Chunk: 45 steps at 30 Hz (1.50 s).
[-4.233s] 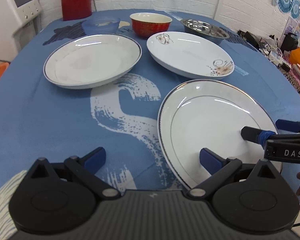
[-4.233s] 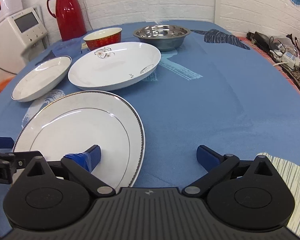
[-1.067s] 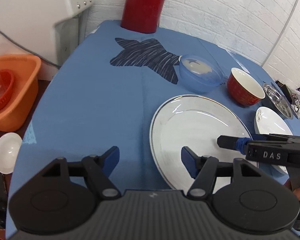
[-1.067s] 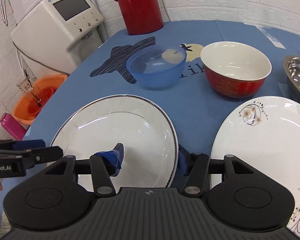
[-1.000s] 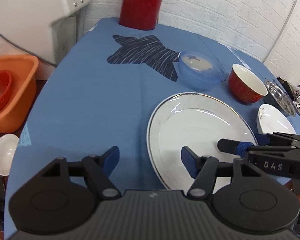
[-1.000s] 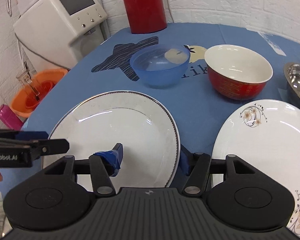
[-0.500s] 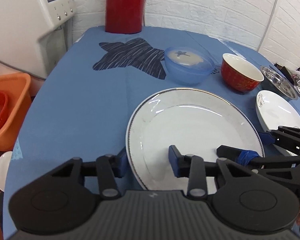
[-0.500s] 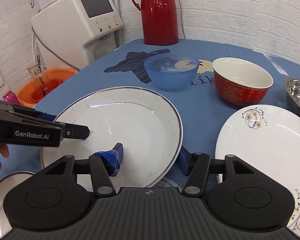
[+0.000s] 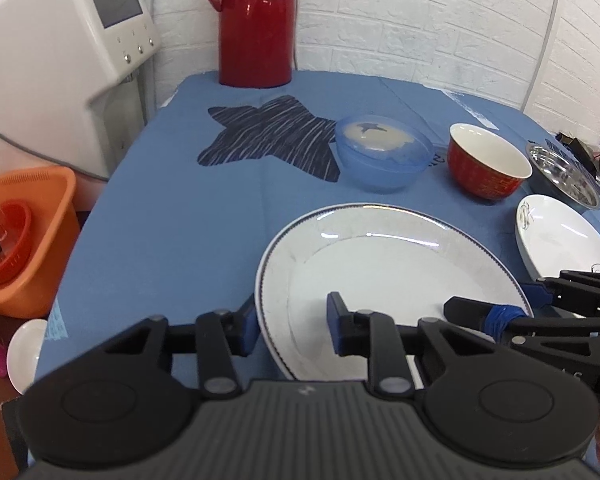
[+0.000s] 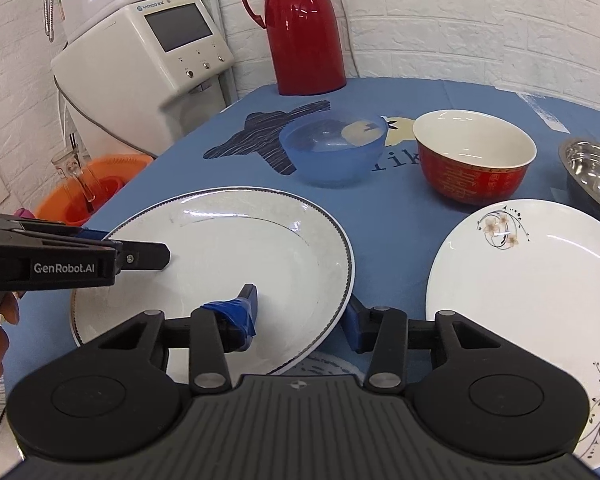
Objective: Organize plates and bowls
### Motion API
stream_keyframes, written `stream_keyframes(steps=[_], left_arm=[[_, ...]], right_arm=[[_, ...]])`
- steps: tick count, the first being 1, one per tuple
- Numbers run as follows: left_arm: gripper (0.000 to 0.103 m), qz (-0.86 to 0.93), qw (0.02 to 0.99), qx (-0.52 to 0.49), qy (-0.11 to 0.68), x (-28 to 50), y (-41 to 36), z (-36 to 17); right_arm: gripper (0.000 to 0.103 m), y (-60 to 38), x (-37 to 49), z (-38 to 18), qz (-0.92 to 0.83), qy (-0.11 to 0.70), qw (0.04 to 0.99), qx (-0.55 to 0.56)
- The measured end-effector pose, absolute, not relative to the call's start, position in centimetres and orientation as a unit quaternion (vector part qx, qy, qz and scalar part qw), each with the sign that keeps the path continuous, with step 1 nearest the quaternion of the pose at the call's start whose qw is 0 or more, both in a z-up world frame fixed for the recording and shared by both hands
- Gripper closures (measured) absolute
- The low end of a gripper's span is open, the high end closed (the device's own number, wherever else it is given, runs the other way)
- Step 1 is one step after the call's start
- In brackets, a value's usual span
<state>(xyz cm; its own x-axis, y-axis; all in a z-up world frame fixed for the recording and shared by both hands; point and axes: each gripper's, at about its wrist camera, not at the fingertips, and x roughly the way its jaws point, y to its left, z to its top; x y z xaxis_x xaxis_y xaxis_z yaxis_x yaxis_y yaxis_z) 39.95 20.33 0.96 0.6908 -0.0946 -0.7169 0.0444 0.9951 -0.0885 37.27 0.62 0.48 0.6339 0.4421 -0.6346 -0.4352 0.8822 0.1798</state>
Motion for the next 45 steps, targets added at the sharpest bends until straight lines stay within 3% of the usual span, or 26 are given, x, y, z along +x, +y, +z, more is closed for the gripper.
stream_keyframes(steps=[5,13,17,23,30,37,45], left_arm=[[0.08,-0.05,0.906,-0.062,0.415,40.2,21.3,0.0],[0.079,-0.083,0.879,-0.063,0.464,42.0,22.2,0.6],[0.083,-0.092,0.875,-0.061,0.472,42.4,22.5,0.7],[0.088,-0.088,0.882,-0.058,0.46,41.9,22.5,0.8],[0.089,-0.085,0.898,-0.035,0.43,40.6,21.8,3.3],[0.088,-0.07,0.902,-0.033,0.425,40.2,21.4,6.5],[0.088,-0.053,0.886,-0.057,0.457,42.0,21.6,5.2]], right_arm=[[0.069,1.2,37.8,0.3,0.245,0.366,0.897,-0.016],[0.062,3.3,41.7,2.0,0.234,0.485,0.839,-0.071],[0.059,3.4,42.1,2.0,0.244,0.498,0.828,-0.082],[0.07,2.7,40.9,1.8,0.25,0.463,0.846,-0.088],[0.069,2.7,40.3,3.1,0.243,0.445,0.856,-0.098],[0.069,1.8,40.2,4.0,0.241,0.46,0.854,-0.039],[0.069,1.8,41.2,4.0,0.237,0.487,0.84,-0.012]])
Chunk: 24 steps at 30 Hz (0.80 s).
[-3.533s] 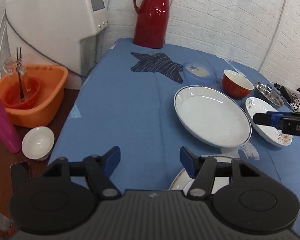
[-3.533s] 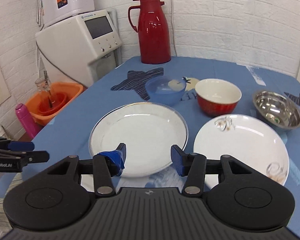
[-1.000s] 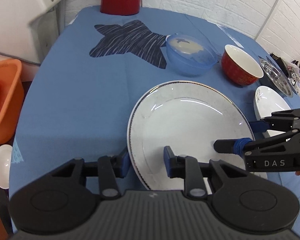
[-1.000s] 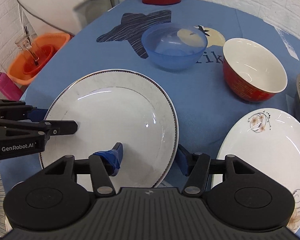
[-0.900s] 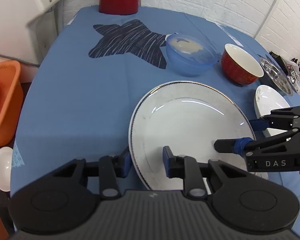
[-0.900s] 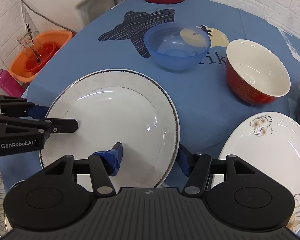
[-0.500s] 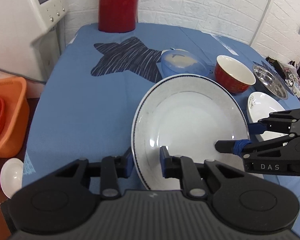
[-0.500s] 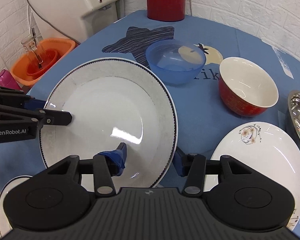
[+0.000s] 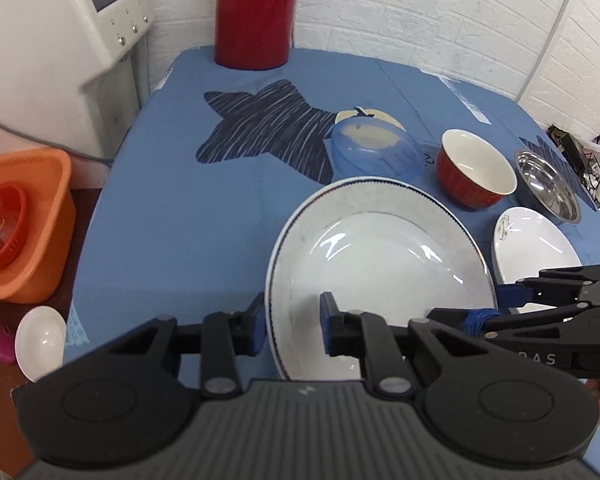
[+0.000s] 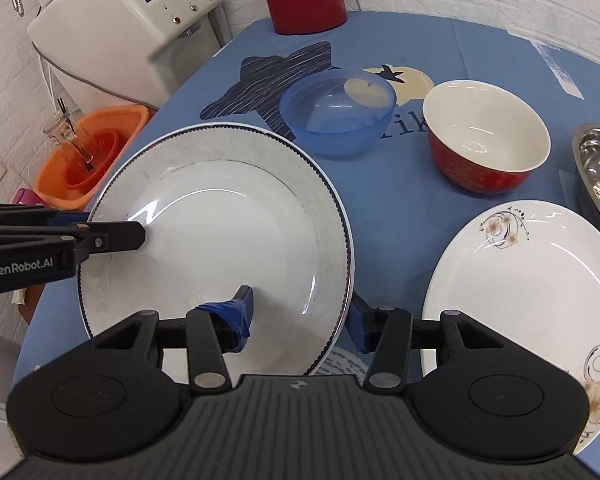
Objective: Organize plates and bowls
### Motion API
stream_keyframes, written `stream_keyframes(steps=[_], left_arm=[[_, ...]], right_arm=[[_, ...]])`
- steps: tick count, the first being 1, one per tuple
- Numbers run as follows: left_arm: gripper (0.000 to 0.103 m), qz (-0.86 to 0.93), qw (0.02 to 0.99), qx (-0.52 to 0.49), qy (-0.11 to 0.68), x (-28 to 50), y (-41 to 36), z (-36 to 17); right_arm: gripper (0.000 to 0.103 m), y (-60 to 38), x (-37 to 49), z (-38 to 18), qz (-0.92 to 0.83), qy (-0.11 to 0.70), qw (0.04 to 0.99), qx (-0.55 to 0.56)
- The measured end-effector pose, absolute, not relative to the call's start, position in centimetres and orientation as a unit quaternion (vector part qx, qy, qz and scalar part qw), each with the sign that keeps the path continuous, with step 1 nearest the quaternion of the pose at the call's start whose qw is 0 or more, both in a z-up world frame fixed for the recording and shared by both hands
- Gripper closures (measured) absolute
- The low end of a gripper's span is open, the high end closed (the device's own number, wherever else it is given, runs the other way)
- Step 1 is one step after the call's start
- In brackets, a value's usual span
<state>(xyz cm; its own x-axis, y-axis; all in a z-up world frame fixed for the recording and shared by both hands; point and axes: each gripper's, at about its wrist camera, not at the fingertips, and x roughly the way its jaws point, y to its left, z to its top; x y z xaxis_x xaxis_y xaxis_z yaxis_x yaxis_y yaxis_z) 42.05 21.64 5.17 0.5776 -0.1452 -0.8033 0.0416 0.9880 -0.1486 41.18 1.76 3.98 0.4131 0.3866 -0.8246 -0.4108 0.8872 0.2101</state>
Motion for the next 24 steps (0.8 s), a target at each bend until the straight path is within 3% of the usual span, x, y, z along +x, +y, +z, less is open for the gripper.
stream_keyframes(steps=[11,24], left_arm=[[0.089,-0.038,0.878,-0.065,0.472,43.4,22.3,3.4],[0.088,-0.033,0.9,-0.047,0.431,35.0,21.3,9.1]], right_arm=[[0.069,2.1,42.6,3.6,0.246,0.485,0.839,-0.009],[0.066,1.3,35.2,8.6,0.254,0.456,0.853,-0.002]])
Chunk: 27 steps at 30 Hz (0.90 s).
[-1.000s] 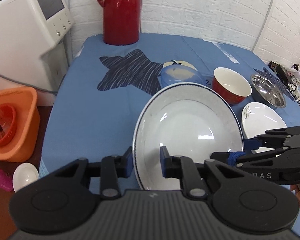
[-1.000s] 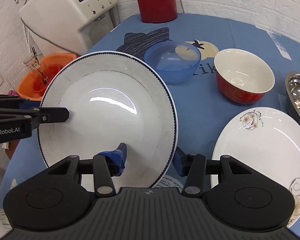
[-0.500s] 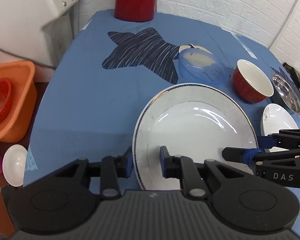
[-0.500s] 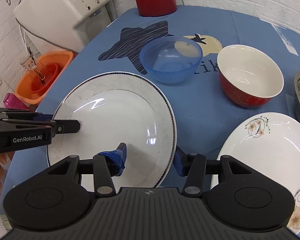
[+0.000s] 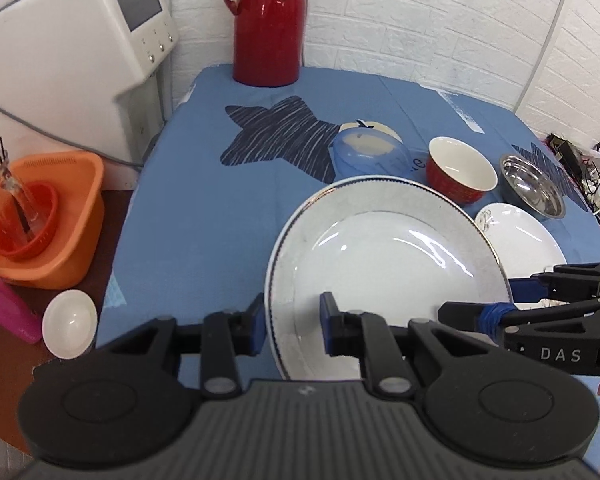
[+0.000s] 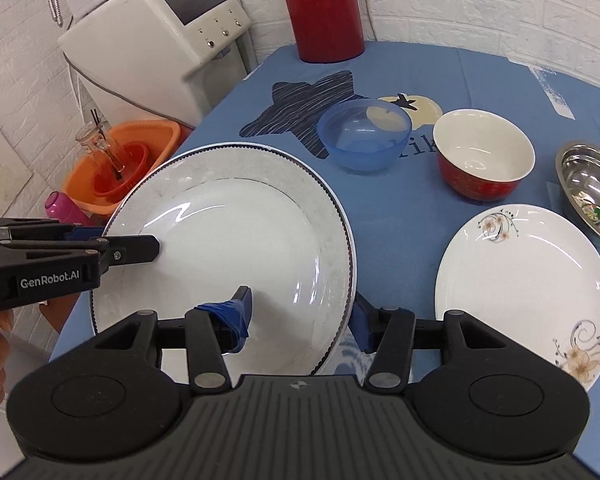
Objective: Organize plates and bowls
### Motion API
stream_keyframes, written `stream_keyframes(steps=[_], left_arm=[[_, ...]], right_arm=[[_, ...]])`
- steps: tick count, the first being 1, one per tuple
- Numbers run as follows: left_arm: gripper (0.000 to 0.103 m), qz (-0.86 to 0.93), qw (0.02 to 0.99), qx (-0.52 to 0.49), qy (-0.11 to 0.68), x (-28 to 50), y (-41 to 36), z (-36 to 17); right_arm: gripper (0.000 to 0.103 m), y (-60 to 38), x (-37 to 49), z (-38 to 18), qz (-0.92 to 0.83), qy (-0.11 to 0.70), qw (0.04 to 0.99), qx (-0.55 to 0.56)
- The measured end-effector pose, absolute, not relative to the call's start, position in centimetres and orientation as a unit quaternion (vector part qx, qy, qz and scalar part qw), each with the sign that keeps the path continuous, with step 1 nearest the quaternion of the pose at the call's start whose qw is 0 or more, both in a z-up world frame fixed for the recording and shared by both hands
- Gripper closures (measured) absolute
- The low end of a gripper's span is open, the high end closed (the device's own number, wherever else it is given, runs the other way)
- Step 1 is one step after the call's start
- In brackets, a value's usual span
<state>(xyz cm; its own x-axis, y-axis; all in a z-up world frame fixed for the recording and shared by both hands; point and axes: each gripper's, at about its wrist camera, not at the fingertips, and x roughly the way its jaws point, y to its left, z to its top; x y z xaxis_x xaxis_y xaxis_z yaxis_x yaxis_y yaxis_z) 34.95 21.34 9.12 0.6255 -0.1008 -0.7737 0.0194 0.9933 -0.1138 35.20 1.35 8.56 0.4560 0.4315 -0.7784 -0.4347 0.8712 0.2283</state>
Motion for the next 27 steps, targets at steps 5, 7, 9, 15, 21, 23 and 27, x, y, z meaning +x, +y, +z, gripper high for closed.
stream_keyframes(steps=[5,7,9,15,21,23,27], left_arm=[[0.088,-0.035,0.891,-0.041,0.45,30.3,20.6,7.4],[0.088,-0.034,0.885,-0.047,0.462,28.7,20.6,6.1],[0.088,-0.033,0.88,-0.054,0.471,27.3,20.7,5.0],[0.088,-0.039,0.883,-0.057,0.465,24.3,20.7,3.6],[0.087,-0.032,0.896,-0.038,0.442,23.4,20.4,3.5],[0.086,-0.022,0.893,-0.026,0.449,23.7,20.5,3.0],[0.085,-0.035,0.891,-0.039,0.451,23.7,21.0,2.6]], right_arm=[[0.065,0.9,31.3,7.7,0.246,0.471,0.847,0.004],[0.065,0.8,30.0,6.5,0.244,0.482,0.842,0.007],[0.065,0.9,28.9,5.5,0.246,0.49,0.836,0.003],[0.064,1.6,26.5,4.3,0.248,0.476,0.843,-0.024],[0.065,1.7,25.5,3.1,0.251,0.471,0.844,-0.043],[0.065,1.8,25.3,3.1,0.251,0.465,0.847,-0.053],[0.065,1.8,25.2,3.0,0.253,0.459,0.849,-0.061]])
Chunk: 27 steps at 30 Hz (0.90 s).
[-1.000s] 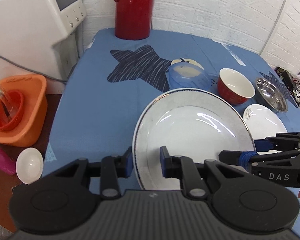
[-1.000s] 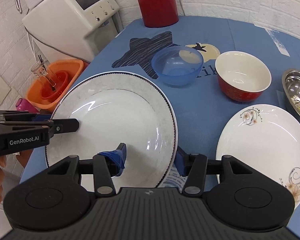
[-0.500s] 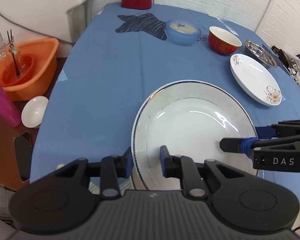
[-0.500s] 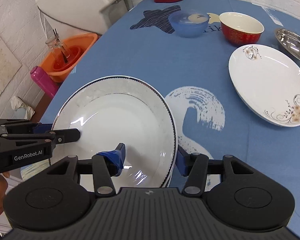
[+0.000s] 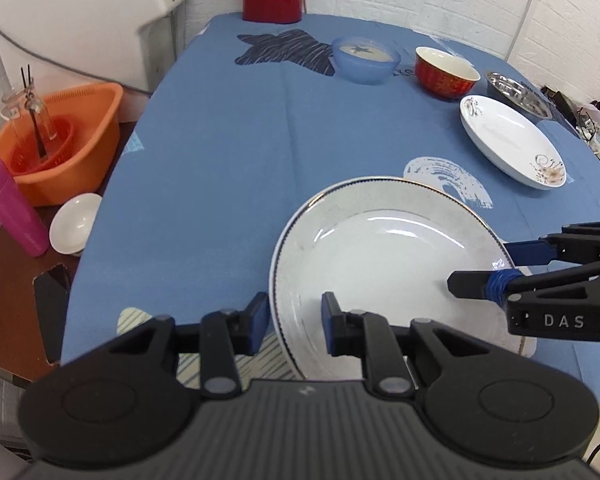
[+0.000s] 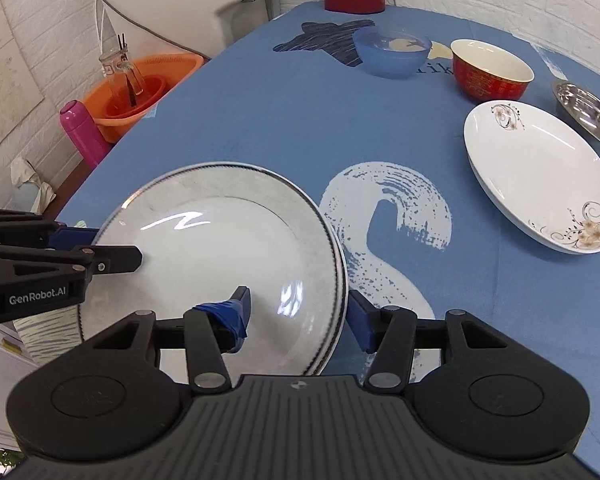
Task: Organize plates and bowls
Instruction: 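Open both tools to release the large plate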
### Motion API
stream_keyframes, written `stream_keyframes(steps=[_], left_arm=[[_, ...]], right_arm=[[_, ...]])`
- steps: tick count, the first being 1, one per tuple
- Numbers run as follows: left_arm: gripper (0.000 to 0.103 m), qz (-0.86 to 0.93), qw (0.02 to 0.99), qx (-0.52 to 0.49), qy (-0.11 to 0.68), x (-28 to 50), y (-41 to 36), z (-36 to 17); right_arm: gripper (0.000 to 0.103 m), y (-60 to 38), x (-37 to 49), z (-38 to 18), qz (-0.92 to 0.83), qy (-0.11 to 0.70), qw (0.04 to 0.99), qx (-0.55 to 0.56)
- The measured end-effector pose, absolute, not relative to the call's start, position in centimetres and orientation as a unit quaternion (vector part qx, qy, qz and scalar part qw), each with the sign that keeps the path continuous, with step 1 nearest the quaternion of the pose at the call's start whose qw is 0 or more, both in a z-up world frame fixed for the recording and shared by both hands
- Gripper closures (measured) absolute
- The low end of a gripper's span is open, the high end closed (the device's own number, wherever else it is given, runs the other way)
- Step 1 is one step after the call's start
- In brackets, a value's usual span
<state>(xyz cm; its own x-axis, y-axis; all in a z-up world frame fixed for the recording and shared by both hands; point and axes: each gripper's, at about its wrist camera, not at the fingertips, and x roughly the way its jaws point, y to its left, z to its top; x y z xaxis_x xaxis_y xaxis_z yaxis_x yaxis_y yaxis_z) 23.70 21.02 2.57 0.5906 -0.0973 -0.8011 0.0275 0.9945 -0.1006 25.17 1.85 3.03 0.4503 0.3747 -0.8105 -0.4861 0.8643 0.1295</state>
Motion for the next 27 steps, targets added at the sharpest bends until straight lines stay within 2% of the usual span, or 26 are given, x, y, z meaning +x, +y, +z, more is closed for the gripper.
stream_keyframes(steps=[1,2,3,4,10,20,27], left_arm=[[0.08,-0.035,0.894,-0.034,0.446,23.5,21.0,2.9],[0.06,-0.032,0.898,-0.026,0.438,23.3,20.9,3.3],[0.045,-0.025,0.904,-0.014,0.427,22.9,20.9,3.9],[0.037,-0.021,0.909,-0.005,0.415,22.6,20.9,4.3],[0.037,-0.017,0.919,-0.018,0.394,22.9,20.8,6.6],[0.037,-0.11,0.895,-0.059,0.428,28.4,14.4,7.1],[0.037,-0.123,0.879,-0.066,0.457,33.5,10.6,6.5]], right_arm=[[0.065,1.8,25.1,3.0,0.255,0.456,0.851,-0.063],[0.065,1.8,25.0,3.1,0.255,0.453,0.852,-0.066],[0.066,1.8,24.9,3.2,0.255,0.449,0.854,-0.07],[0.066,1.7,24.8,3.4,0.254,0.444,0.856,-0.073],[0.066,-1.2,24.3,5.6,0.259,0.413,0.872,-0.035],[0.065,-14.4,26.8,6.0,0.12,0.434,0.891,0.065],[0.063,-19.4,30.8,5.1,0.058,0.435,0.889,0.128]])
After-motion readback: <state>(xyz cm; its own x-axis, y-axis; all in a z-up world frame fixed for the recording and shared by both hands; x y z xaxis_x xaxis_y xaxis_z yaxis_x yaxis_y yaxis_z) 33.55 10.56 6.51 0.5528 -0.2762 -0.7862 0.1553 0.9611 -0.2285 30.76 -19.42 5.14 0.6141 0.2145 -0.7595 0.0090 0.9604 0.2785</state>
